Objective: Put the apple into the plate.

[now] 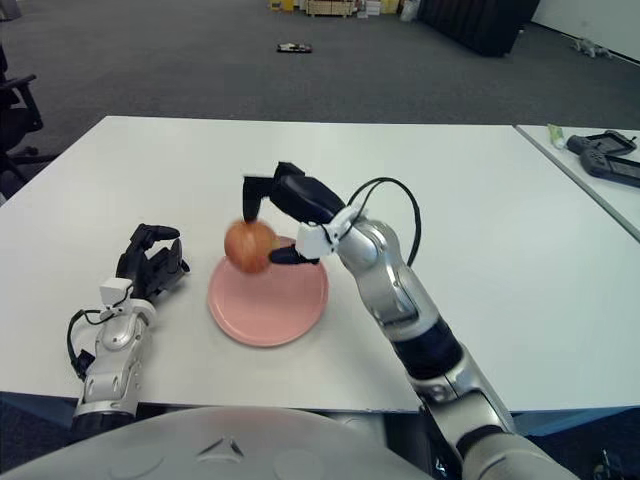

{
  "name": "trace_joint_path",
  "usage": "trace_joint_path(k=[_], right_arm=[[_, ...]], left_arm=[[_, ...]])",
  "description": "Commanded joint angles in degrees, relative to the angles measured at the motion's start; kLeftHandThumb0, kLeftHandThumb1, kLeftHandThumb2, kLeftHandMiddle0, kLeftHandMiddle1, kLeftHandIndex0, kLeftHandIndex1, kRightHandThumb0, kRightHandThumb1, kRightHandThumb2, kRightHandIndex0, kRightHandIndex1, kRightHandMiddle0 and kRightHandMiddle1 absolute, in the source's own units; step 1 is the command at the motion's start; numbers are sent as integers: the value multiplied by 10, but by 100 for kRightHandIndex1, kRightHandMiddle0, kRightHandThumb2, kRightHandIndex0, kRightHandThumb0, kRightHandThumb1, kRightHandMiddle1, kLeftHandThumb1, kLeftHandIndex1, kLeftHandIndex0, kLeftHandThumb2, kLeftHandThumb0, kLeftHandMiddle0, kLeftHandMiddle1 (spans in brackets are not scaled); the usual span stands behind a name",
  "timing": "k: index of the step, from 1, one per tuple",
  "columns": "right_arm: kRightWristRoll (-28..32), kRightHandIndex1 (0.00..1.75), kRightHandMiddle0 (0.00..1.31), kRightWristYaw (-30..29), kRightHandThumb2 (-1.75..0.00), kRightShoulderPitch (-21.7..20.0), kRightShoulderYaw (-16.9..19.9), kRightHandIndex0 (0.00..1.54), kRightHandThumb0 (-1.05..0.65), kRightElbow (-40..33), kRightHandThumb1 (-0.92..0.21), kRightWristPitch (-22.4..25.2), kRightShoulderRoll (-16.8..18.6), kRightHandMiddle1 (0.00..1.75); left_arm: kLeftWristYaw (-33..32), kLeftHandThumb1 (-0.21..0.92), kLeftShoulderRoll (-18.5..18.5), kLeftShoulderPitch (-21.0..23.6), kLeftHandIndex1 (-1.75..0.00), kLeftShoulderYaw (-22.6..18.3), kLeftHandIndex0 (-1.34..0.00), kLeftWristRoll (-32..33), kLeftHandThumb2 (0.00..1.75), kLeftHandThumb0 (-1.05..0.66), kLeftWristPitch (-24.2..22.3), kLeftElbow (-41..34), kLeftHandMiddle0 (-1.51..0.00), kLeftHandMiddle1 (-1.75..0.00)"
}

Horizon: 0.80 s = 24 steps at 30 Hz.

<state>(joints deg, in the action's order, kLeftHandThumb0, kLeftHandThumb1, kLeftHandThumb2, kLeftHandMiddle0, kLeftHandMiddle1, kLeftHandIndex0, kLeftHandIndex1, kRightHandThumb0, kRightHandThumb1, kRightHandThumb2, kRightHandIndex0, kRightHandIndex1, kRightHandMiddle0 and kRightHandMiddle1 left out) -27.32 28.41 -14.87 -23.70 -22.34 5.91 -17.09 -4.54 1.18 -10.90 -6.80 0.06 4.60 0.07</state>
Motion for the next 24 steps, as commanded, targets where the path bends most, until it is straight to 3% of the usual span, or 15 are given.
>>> trace_joint_path(k=[1, 13, 24], right_arm=[[6, 166, 66, 14, -171, 15, -2, 92, 0, -8, 6, 12, -10, 175], [-19, 166, 67, -1, -172, 50, -43, 92, 0, 61, 7, -9, -9, 175], [-28, 166, 66, -17, -171, 81, -51, 91, 0, 68, 5, -7, -7, 175]], left_arm=[[3, 73, -5, 12, -175, -1, -31, 3, 79, -37, 0, 1, -82, -175], [5, 72, -9, 11, -175, 1, -31, 3, 80, -38, 12, 5, -82, -175], [1, 73, -8, 7, -175, 3, -31, -2, 80, -38, 12, 0, -80, -175]])
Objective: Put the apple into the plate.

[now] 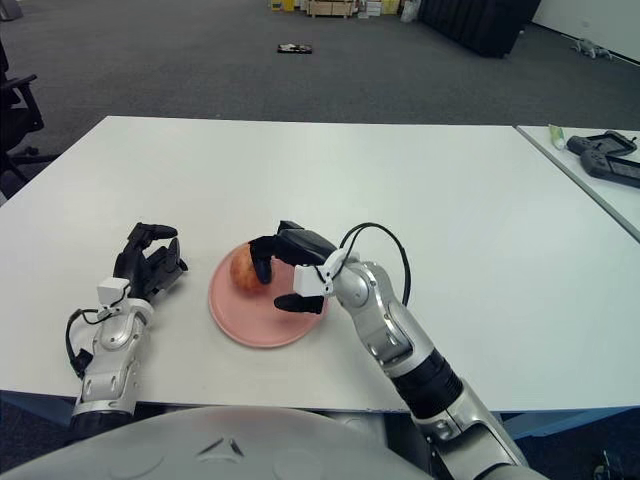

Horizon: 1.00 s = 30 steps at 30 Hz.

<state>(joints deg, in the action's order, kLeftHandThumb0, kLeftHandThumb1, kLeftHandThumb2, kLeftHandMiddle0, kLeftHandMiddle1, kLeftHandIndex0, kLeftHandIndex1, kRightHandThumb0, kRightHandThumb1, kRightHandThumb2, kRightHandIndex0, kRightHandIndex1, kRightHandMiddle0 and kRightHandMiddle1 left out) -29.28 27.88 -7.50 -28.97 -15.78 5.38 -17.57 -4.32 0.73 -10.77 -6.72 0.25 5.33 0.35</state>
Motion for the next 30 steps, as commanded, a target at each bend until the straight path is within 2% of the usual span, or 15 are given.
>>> trace_joint_path(k=[1, 14, 23, 30], right_arm=[[-8, 166, 66, -12, -171, 10, 2, 91, 0, 2, 5, -2, -3, 175], [-2, 166, 66, -33, -170, 25, 8, 91, -1, 18, 5, -7, 9, 175], [5, 173, 65, -123, -171, 45, 28, 87, -1, 44, 3, -65, 31, 175], [29, 175, 68, -160, -170, 62, 51, 87, -1, 56, 4, -92, 44, 169]], left_arm=[[-1, 73, -3, 6, -175, 3, -31, -5, 80, -37, 5, -3, -80, -175], [4, 73, 2, 5, -175, 2, -31, 3, 80, -37, 19, 1, -80, -175], [5, 69, 1, 7, -175, 4, -34, 4, 85, -38, 21, 6, -81, -175], [-1, 68, 3, 8, -175, 3, -34, -1, 86, -38, 17, 10, -81, -175]])
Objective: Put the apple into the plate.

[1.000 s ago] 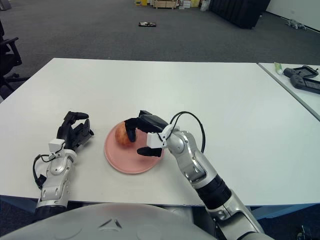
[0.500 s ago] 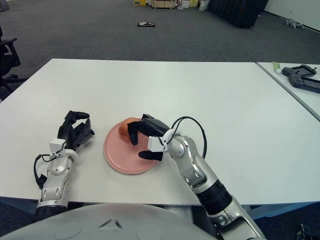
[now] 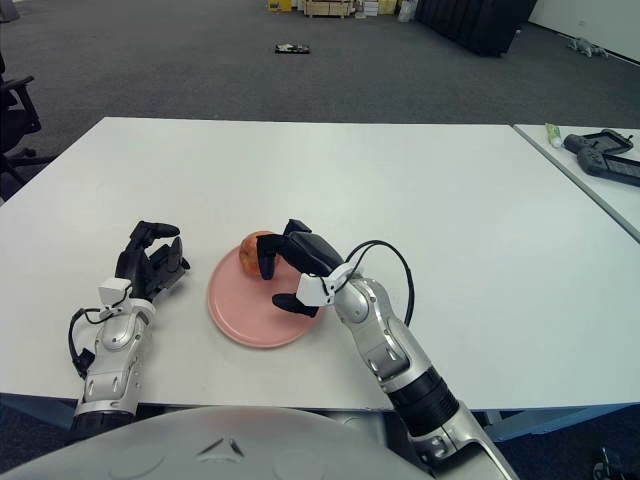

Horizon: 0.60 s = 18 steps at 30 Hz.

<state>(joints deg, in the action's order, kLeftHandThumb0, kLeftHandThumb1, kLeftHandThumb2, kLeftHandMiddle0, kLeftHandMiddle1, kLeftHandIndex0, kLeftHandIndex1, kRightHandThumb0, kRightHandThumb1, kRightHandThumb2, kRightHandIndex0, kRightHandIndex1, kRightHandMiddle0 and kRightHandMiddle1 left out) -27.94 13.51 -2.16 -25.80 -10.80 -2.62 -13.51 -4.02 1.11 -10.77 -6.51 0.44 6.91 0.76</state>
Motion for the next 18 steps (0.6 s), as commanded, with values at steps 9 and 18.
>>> trace_joint_path(k=[9, 18], right_arm=[[39, 175, 65, -64, -155, 37, 62, 81, -1, 2, -7, -50, 10, 157], [33, 175, 56, -146, -143, 67, 95, 59, -1, 5, -21, -95, 33, 171]], left_arm=[[-9, 71, 1, 11, -175, 1, -32, -8, 83, -38, 8, 16, -81, -175], [-1, 74, -11, 24, -175, 3, -30, -15, 79, -37, 19, 45, -81, -175]])
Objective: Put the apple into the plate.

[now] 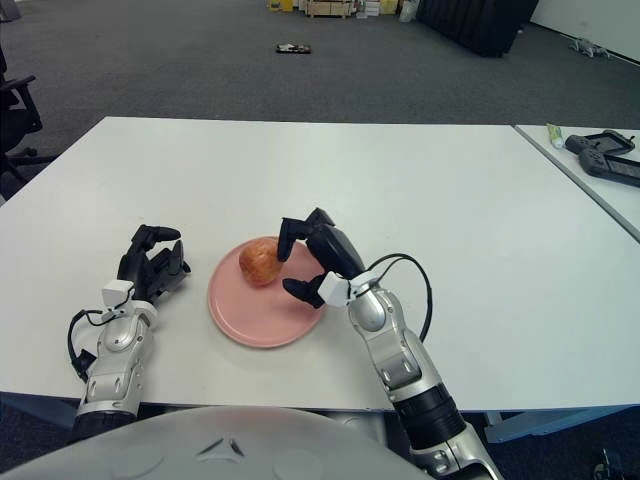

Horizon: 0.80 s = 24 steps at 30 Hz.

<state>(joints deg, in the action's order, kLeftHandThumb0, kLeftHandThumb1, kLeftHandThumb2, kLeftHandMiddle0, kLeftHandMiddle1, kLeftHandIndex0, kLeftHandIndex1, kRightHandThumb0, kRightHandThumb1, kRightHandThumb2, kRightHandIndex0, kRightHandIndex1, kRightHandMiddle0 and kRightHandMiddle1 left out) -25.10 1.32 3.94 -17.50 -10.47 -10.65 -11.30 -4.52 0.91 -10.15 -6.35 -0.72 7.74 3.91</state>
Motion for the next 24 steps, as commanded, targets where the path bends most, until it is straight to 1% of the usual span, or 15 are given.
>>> trace_joint_path(k=[1, 4, 7, 9, 12, 15, 16, 18, 24], right_arm=[[5, 175, 55, -30, -142, 8, 14, 58, -1, 3, -22, -17, 14, 173], [12, 175, 54, -53, -141, 18, 25, 56, -1, 8, -24, -25, 26, 174], [22, 175, 55, -68, -142, 24, 34, 56, -1, 18, -23, -39, 34, 174], [46, 175, 55, -77, -143, 20, 51, 57, -1, 49, -22, -66, 37, 175], [81, 175, 54, -84, -141, 1, 76, 56, -1, 115, -24, -100, 41, 175], [102, 175, 52, -87, -138, -17, 93, 54, -1, 175, -26, -128, 43, 175], [106, 175, 52, -91, -137, -23, 98, 53, -1, 197, -27, -138, 44, 175], [110, 175, 51, -101, -137, -32, 106, 63, -1, 232, -26, -149, 49, 166], [98, 175, 40, -140, -135, -48, 119, 65, -1, 304, -29, -164, 63, 170]], left_arm=[[5, 74, -10, 20, -175, 1, -30, -3, 79, -37, 14, 17, -81, -175], [7, 74, -12, 25, -175, 2, -30, -2, 78, -37, 29, 36, -82, -175], [7, 74, -14, 30, -175, 3, -30, -3, 78, -37, 43, 54, -82, -175], [4, 74, -14, 38, -175, 4, -30, -5, 78, -37, 56, 70, -82, -175], [2, 73, -12, 49, -175, 4, -31, -4, 80, -37, 67, 88, -84, -175], [4, 71, -12, 55, -175, 4, -32, -2, 82, -38, 73, 100, -85, -175], [4, 71, -13, 58, -175, 4, -32, -2, 83, -38, 76, 107, -86, -175], [4, 70, -13, 64, -175, 4, -33, -2, 84, -38, 78, 115, -87, -175], [8, 67, -16, 87, -175, 3, -35, 1, 88, -39, 92, 152, -88, -175]])
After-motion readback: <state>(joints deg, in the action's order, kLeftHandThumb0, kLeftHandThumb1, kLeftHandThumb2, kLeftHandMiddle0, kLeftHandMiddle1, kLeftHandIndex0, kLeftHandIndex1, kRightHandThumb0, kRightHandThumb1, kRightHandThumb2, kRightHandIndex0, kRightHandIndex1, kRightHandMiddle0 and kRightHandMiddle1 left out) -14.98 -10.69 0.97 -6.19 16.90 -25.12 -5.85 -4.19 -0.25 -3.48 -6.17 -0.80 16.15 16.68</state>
